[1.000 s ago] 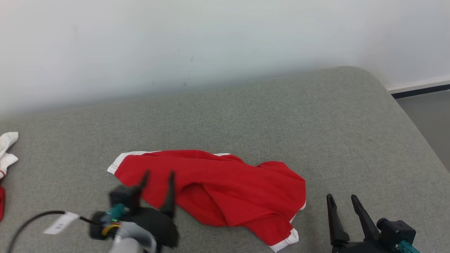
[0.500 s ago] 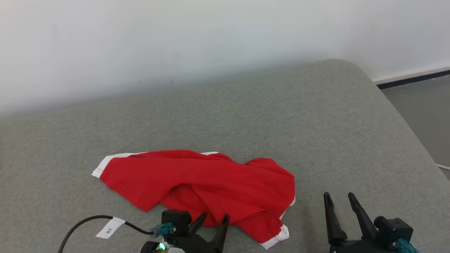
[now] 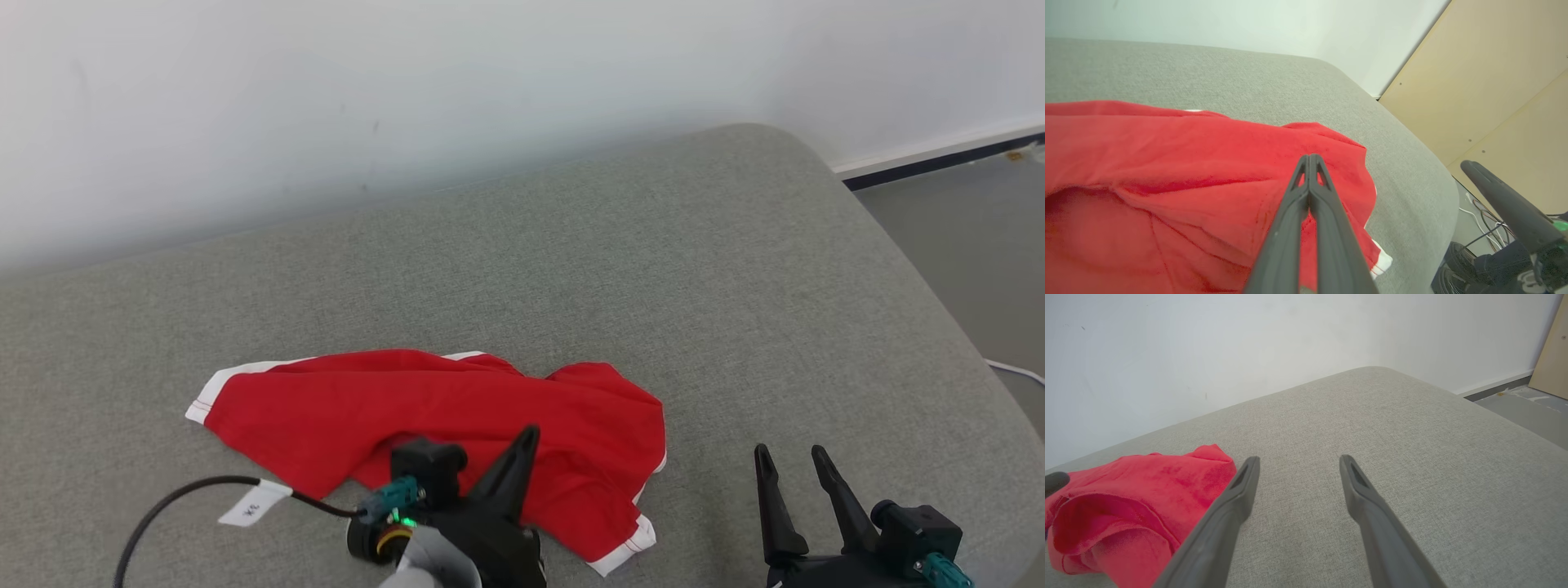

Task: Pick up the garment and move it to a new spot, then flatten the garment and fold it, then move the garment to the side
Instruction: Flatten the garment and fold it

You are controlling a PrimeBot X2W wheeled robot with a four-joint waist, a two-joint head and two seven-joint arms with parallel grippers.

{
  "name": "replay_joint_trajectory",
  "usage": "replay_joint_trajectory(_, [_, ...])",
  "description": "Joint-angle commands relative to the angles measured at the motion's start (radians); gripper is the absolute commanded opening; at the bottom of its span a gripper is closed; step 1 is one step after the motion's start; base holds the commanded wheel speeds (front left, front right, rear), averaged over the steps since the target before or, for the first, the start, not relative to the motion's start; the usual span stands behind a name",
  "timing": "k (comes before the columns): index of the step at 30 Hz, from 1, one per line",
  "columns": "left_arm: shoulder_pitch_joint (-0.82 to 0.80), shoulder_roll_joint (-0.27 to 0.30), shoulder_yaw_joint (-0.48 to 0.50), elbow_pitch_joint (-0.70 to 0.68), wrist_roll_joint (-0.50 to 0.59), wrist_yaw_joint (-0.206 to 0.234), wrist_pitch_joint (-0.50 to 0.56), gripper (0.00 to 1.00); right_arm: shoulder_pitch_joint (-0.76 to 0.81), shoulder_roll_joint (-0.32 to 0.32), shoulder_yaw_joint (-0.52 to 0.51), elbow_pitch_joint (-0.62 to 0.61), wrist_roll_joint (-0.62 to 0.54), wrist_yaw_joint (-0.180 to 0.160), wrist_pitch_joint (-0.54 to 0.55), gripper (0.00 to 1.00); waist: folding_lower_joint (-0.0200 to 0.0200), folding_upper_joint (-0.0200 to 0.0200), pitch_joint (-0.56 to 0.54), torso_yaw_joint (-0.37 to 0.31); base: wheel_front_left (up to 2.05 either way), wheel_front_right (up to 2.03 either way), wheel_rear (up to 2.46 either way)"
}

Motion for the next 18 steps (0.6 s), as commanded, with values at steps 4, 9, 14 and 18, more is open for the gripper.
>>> replay_joint_trajectory(4, [-0.046,0.0,0.009,-0.032,0.008,0.015,-0.05,0.0,-0.009,0.0,0.0,0.005,0.007,-0.002,-0.007,1.0,-0.0001,0.0,-0.001,0.012,0.0,0.0,0.0])
replay_joint_trajectory(9, [-0.045,0.013,-0.02,-0.001,0.026,0.048,0.013,0.0,-0.006,-0.001,0.003,0.011,0.014,-0.002,-0.008,1.0,-0.0001,0.0,-0.008,0.022,0.0,0.0,0.0])
replay_joint_trajectory(14, [-0.021,0.04,-0.064,0.029,0.068,0.099,0.07,1.0,-0.008,0.0,0.002,0.015,0.018,-0.002,-0.011,1.0,-0.0001,0.0,-0.005,0.03,0.0,0.0,0.0])
replay_joint_trajectory(18, [-0.012,0.046,-0.064,0.03,0.067,0.138,0.105,1.0,-0.011,-0.001,0.002,0.019,0.019,-0.002,-0.014,1.0,-0.0001,0.0,0.001,0.033,0.0,0.0,0.0])
